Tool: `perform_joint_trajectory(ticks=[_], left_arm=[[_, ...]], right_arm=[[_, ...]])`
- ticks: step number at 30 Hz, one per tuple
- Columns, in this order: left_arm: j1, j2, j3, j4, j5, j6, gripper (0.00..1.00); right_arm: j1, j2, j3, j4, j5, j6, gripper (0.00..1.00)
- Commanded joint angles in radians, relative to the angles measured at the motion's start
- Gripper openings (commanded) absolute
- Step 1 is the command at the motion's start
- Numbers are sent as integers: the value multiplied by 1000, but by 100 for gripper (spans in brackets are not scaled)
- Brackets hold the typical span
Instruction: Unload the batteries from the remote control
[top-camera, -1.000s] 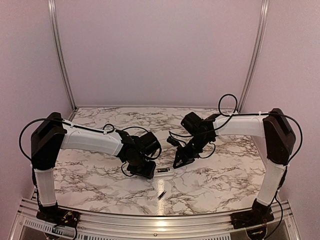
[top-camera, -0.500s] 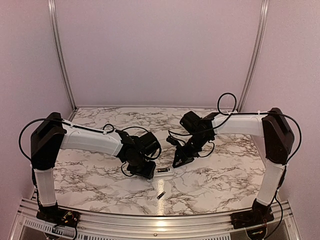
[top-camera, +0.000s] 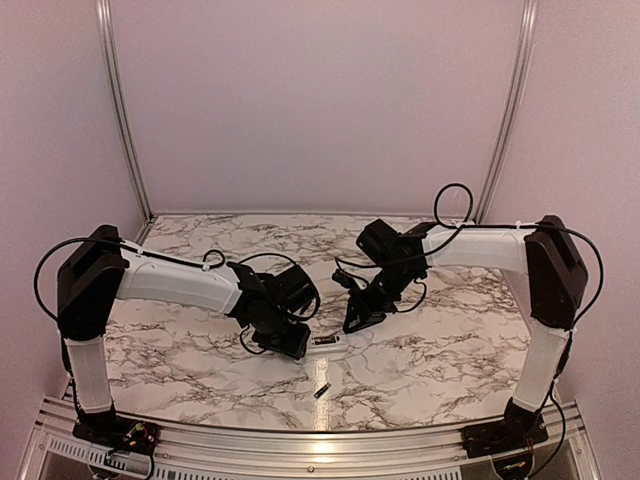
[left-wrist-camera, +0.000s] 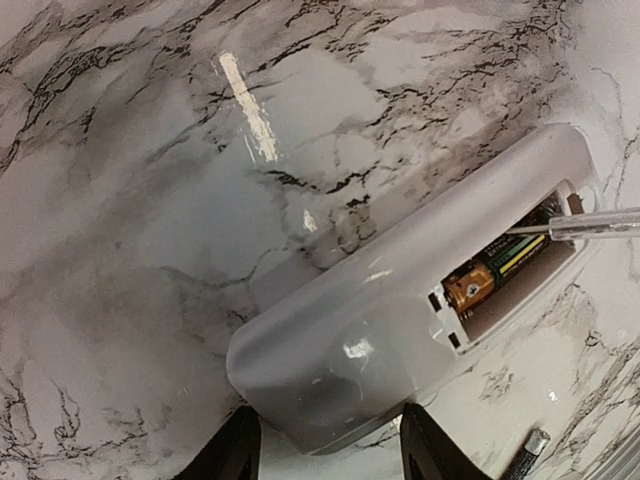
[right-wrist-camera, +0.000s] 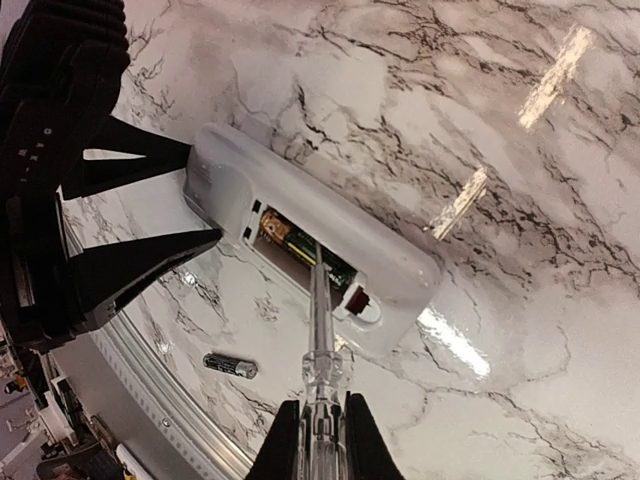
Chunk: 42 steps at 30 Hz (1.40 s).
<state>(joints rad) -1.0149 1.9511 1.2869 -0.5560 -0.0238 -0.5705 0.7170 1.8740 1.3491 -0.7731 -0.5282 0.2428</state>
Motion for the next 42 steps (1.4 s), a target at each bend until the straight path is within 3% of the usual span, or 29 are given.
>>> perform_joint_trajectory(ticks=[1,7,14,17,19,26,32,37,42], left_arm=[[-5,-34,-10,-12,-36,18,51],[-5,-51,30,-24,-65,26,57],[-5,-111,53,-29,-118,48,77],[-5,-170,44,-24,-155,98,89],[-5,-221,26,-9,-186,147,91],[-5,-522,-200,283,-223,441,91],[-9,-757,-412,561,-29,864,87],[-10,-730,-359,564,65,1104,82],[-20,-641,-266,503,110,1154,73]], right_arm=[[18,-19,65,-6,22,12,0],[18,-36,113,-46,23,9,0],[18,-69,135,-89,45,-2,0],[17,-90,145,-89,50,0,0],[18,-112,151,-81,51,6,0],[18,-215,148,-4,30,57,0],[25,-285,159,49,-65,141,0],[78,-326,155,98,-122,190,0],[127,-326,194,86,-138,197,0]])
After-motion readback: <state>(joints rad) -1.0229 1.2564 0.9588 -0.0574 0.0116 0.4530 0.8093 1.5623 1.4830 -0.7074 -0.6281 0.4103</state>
